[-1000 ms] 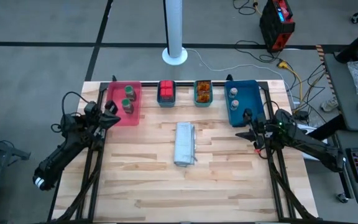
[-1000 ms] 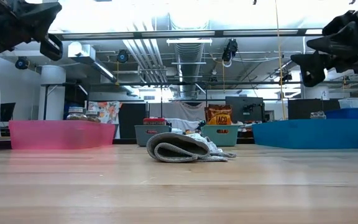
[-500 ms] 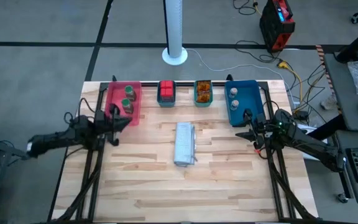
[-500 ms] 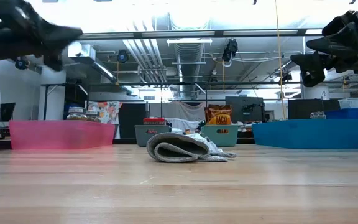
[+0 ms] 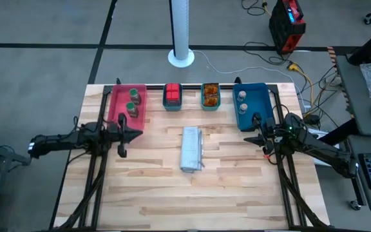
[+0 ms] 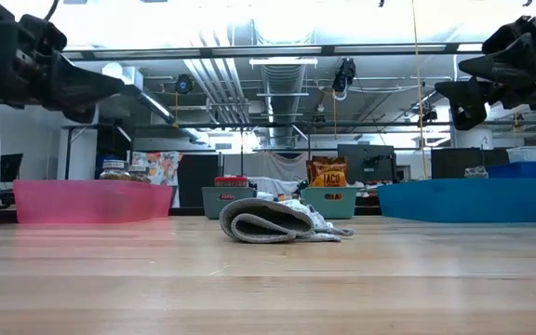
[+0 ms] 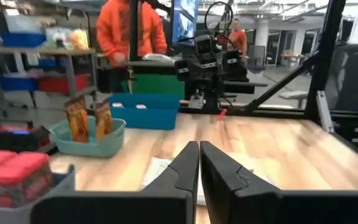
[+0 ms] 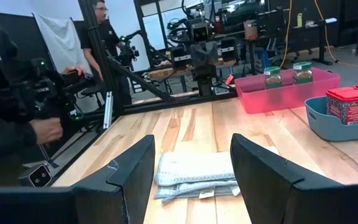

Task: Sort spices by type
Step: Return to Home Position

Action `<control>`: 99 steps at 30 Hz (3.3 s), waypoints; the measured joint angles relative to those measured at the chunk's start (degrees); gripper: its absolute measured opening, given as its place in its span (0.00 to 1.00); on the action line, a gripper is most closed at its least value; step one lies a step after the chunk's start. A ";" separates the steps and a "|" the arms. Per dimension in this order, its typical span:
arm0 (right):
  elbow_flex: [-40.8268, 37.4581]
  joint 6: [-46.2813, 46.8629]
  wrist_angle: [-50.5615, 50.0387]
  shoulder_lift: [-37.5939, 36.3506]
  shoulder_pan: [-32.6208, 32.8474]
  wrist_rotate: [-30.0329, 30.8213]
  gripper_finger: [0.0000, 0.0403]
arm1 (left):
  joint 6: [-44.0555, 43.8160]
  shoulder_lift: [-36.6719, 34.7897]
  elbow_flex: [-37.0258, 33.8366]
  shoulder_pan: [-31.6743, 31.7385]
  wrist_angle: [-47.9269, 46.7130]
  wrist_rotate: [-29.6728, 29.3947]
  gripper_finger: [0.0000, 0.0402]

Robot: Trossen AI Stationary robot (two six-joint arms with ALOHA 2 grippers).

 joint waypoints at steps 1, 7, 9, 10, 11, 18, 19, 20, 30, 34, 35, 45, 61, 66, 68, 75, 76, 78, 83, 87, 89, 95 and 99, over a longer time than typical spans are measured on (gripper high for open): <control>0.00 0.01 0.02 0.00 0.00 0.00 0.49 | 0.99 -0.06 0.00 -0.02 0.04 -0.11 0.00; 0.00 -0.01 0.15 0.06 0.00 0.00 0.49 | 2.62 0.68 0.21 -0.02 -0.17 -0.11 0.00; 0.00 -0.05 0.22 0.06 0.00 -0.02 0.49 | 2.63 0.89 0.43 -0.02 -0.18 -0.23 0.00; 0.00 -0.01 0.22 0.06 0.00 0.00 0.49 | 2.63 1.01 0.47 -0.02 -0.15 -0.24 0.00; 0.00 0.01 0.21 0.06 0.00 0.00 0.49 | 2.63 1.10 0.48 -0.02 -0.14 -0.24 0.00; 0.00 0.01 0.22 0.06 0.00 0.00 0.49 | 2.63 1.28 0.52 -0.02 -0.07 -0.23 0.00; 0.00 0.01 0.22 0.06 0.00 -0.02 0.49 | 2.63 1.28 0.54 -0.02 -0.04 -0.22 0.00; 0.00 -0.01 0.22 0.06 0.00 0.00 0.49 | 2.63 1.27 0.55 -0.02 -0.02 -0.22 0.00; -0.02 0.01 0.22 0.06 0.00 -0.02 0.49 | 2.63 1.27 0.57 -0.02 0.10 -0.22 0.00; -0.02 0.01 0.22 0.06 0.00 -0.02 0.49 | 2.63 1.29 0.61 -0.02 0.23 -0.22 0.00; -0.02 0.01 0.22 0.06 0.00 -0.02 0.49 | 2.63 1.32 0.63 -0.02 0.22 -0.20 0.00; -0.02 0.01 0.20 0.06 0.00 2.05 0.49 | 2.63 1.40 0.65 -0.02 0.22 -0.20 0.00; -0.02 -0.03 0.20 0.06 0.00 7.51 0.49 | 2.63 1.40 0.66 -0.02 0.20 -0.18 0.00; -0.02 -0.04 0.20 0.06 -0.02 7.51 0.49 | 2.63 1.40 0.66 -0.02 0.20 -0.18 0.00; -0.02 0.00 0.20 0.06 0.00 7.50 0.49 | 2.63 1.40 0.66 -0.02 0.20 -0.18 0.00; -0.02 -0.03 0.20 0.06 0.00 7.52 0.49 | 2.63 1.40 0.66 -0.02 0.20 -0.18 0.00; -0.02 -0.05 0.20 0.06 0.00 7.52 0.49 | 2.63 1.40 0.66 -0.02 0.20 -0.18 0.00; -0.02 0.01 0.20 0.06 0.00 7.51 0.49 | 2.63 1.40 0.66 -0.02 0.20 -0.18 0.00; -0.02 0.01 0.20 0.06 0.00 7.52 0.49 | 2.63 1.40 0.66 -0.02 0.18 -0.18 0.00; -0.02 -0.05 0.20 0.06 0.00 7.51 0.49 | 2.63 1.40 0.66 -0.02 0.19 -0.18 0.00; -0.02 0.01 0.20 0.06 0.00 7.52 0.49 | 2.63 1.40 0.66 -0.02 0.19 -0.18 0.00; -0.02 0.01 0.20 0.06 0.00 7.50 0.49 | 2.63 1.40 0.66 -0.02 0.18 -0.18 0.00; -0.02 -0.05 0.19 0.06 0.00 7.52 0.49 | 2.63 1.40 0.66 -0.02 0.17 -0.18 0.00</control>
